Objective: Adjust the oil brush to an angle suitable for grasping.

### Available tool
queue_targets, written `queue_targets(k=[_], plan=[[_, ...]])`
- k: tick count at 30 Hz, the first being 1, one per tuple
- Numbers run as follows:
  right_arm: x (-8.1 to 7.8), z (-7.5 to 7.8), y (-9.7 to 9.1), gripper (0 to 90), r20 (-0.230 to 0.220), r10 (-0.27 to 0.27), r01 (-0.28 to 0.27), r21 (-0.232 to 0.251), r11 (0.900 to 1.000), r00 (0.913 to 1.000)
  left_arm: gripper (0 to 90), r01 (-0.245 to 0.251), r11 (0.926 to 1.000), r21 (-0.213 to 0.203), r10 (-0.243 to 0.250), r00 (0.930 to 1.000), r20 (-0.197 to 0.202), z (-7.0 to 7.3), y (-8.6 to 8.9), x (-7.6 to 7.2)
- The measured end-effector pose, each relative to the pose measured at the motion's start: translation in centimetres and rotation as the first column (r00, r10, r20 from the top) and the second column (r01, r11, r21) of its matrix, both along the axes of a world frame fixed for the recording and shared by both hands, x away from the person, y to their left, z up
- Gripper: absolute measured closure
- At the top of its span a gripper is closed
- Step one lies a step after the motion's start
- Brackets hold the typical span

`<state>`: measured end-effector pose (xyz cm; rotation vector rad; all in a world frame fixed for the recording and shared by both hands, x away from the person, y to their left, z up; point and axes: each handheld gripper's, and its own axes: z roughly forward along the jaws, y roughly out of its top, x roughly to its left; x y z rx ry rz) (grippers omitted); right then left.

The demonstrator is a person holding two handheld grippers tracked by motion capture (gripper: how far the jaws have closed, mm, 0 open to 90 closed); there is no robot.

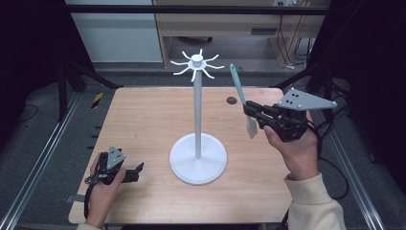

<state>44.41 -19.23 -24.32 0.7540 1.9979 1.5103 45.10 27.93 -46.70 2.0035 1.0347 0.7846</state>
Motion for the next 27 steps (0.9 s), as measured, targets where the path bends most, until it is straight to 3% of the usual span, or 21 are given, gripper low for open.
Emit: queue_targets(k=[17, 27], plan=[[-1.9, 0.5, 1.6, 82.3, 0.037, 0.061, -0.06, -0.007, 0.9981, 0.9975, 3.2, 0.0, 1.0, 0.0, 0.0, 1.0, 0.0, 0.0, 0.0, 0.0], [-2.7, 0.4, 2.2, 82.2, 0.048, 0.068, -0.067, -0.022, 0.9975, 0.9966, 3.2, 0.001, 1.0, 0.0, -0.001, 1.0, 0.0, 0.0, 0.0, 0.0]])
